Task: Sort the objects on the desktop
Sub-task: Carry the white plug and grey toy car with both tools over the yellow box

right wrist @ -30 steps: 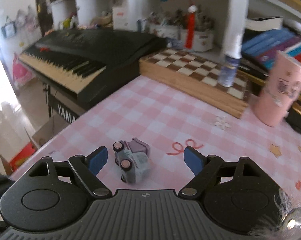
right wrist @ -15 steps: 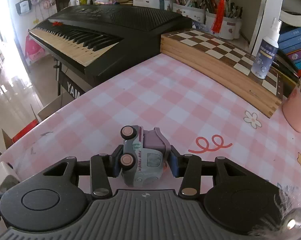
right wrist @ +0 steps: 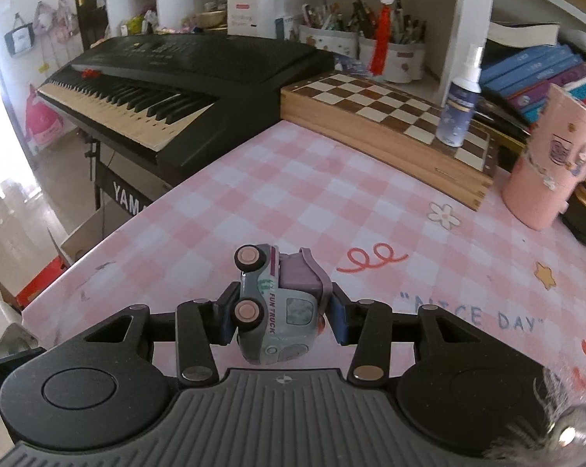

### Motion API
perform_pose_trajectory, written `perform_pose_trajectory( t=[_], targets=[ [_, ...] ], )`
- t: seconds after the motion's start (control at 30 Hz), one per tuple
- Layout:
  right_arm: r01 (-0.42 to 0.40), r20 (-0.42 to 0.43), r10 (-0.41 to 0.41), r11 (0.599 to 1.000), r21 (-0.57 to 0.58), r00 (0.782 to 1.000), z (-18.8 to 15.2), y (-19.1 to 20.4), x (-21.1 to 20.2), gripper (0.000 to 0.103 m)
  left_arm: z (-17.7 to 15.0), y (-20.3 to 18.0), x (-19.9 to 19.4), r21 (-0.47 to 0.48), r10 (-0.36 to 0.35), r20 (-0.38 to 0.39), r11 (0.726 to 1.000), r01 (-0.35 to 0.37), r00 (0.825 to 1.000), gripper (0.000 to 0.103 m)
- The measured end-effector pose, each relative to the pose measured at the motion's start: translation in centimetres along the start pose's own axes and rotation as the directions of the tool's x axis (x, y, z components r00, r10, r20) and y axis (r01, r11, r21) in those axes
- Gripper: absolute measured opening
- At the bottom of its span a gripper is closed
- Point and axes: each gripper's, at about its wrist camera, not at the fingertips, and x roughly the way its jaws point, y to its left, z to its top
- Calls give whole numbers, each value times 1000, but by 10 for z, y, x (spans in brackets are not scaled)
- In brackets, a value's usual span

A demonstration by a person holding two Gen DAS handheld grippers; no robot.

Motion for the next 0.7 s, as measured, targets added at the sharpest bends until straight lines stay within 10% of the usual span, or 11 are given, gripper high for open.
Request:
perform_pose_trajectory(
  t=[0.7],
  targets=[
    [52, 67, -62, 987, 151, 996, -44, 23, -124, 43, -12, 9, -74, 3, -171, 105, 985, 171, 980, 42]
  ],
)
